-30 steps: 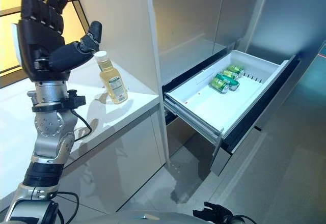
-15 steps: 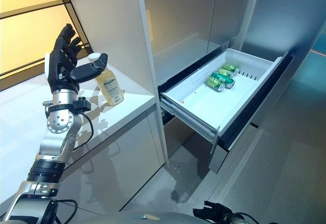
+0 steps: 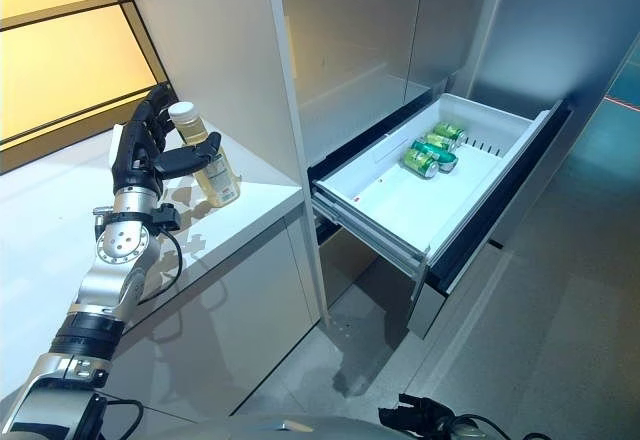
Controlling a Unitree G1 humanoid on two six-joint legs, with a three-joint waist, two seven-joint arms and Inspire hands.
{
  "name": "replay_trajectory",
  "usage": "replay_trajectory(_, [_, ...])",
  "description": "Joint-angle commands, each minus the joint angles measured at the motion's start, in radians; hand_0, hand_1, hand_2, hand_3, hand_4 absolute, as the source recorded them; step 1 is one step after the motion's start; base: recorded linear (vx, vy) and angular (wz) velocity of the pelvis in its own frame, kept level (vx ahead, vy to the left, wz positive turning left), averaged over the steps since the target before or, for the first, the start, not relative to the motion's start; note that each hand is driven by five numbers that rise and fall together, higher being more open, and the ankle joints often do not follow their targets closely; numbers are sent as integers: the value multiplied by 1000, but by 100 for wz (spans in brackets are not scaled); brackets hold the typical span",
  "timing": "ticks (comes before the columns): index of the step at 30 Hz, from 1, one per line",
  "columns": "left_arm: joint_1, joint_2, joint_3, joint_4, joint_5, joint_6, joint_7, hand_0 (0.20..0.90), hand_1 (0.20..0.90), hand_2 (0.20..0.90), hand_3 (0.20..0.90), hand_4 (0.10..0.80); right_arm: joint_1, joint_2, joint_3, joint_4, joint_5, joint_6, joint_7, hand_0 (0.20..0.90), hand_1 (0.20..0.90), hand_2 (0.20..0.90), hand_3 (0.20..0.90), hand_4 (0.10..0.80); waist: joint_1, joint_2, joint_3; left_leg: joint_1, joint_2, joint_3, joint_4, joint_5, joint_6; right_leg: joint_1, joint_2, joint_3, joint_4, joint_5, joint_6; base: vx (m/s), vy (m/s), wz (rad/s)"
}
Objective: Put drinks into fridge and close the fridge
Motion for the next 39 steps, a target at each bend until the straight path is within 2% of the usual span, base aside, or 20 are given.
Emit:
replay_trajectory(1, [-175, 65, -5, 22, 45, -80, 15, 900, 900, 900, 900, 800, 27, -26, 42, 25, -51, 33, 14, 900, 900, 900, 900, 800, -16, -3, -10, 27, -28, 82, 43, -141, 39, -12, 17, 51, 108, -106, 52, 0, 0, 0])
replay_trajectory(18, [-187, 57, -27, 82, 28, -63, 18, 900, 900, 900, 900, 800, 31, -25, 39, 8, -53, 42, 7, 900, 900, 900, 900, 800, -30, -1, -9, 28, -30, 98, 48, -144, 42, -15, 19, 62, 114, -107, 55, 9, 3, -3])
replay_trajectory(19, [-187, 52, -27, 81, 21, -60, 20, 571, 571, 571, 516, 416, 31, -24, 40, 7, -53, 42, 6, 900, 900, 900, 900, 800, -31, 0, -9, 28, -30, 99, 49, -144, 42, -16, 19, 62, 116, -107, 55, 0, 0, 0])
replay_trajectory(20, [-187, 50, -26, 81, 18, -60, 20, 429, 429, 429, 351, 251, 31, -23, 40, 7, -53, 42, 7, 900, 900, 900, 900, 800, -32, 0, -8, 27, -31, 99, 49, -144, 43, -16, 19, 63, 116, -108, 55, 0, 0, 0])
replay_trajectory(21, [-188, 48, -26, 83, 13, -62, 20, 411, 411, 411, 329, 229, 30, -23, 41, 6, -53, 42, 7, 900, 900, 900, 900, 800, -32, 0, -8, 27, -31, 99, 50, -144, 43, -17, 20, 64, 117, -108, 55, 0, 0, 0])
replay_trajectory(23, [-189, 45, -23, 83, 0, -67, 21, 300, 300, 300, 200, 100, 33, -25, 41, -2, -51, 40, 9, 900, 900, 900, 900, 800, -33, -1, -8, 27, -32, 98, 50, -145, 44, -16, 20, 65, 116, -107, 55, 0, 0, 0])
replay_trajectory(27, [-190, 38, -13, 72, -64, -88, 16, 300, 300, 300, 200, 100, 41, -30, 44, -31, -51, 18, 9, 900, 900, 900, 900, 800, -37, -3, -6, 27, -32, 101, 50, -145, 44, -18, 20, 67, 116, -105, 56, 0, 0, 0])
replay_trajectory(30, [-192, 23, 0, 43, -177, -150, -19, 300, 300, 300, 200, 100, 47, -32, 50, -67, -49, -21, 18, 900, 900, 900, 900, 800, -40, -6, -4, 28, -32, 100, 48, -145, 44, -18, 20, 67, 117, -105, 57, 2, -11, -4])
replay_trajectory(33, [-192, -9, 12, -49, -331, -205, -107, 300, 300, 300, 200, 100, 43, -33, 67, -122, -59, -67, 33, 900, 900, 900, 900, 800, -38, -9, -2, 25, -31, 98, 48, -144, 43, -22, 19, 67, 118, -105, 57, -7, -17, -7])
replay_trajectory(35, [-193, -49, 10, -160, -480, -225, -255, 300, 300, 300, 200, 100, 34, -33, 86, -187, -49, -102, 54, 900, 900, 900, 900, 800, -33, -11, 0, 22, -29, 92, 47, -142, 42, -23, 19, 65, 119, -105, 55, 0, 0, 0])
replay_trajectory(37, [-193, -60, 7, -203, -503, -221, -287, 300, 300, 300, 200, 100, 31, -32, 95, -214, -43, -106, 63, 900, 900, 900, 900, 800, -31, -10, 1, 22, -29, 89, 46, -141, 41, -23, 20, 63, 119, -105, 54, 0, 0, 0])
replay_trajectory(38, [-198, -71, -4, -261, -521, -231, -344, 300, 300, 300, 200, 100, 26, -28, 110, -264, -38, -110, 80, 900, 900, 900, 900, 800, -27, -10, 3, 20, -28, 86, 45, -139, 40, -24, 19, 60, 120, -106, 53, -31, -11, -1])
replay_trajectory(39, [-199, -70, -9, -294, -493, -236, -340, 300, 300, 300, 200, 100, 26, -26, 114, -286, -38, -105, 89, 900, 900, 900, 900, 800, -25, -10, 3, 18, -28, 83, 45, -138, 40, -25, 19, 58, 121, -106, 53, -44, -15, -2])
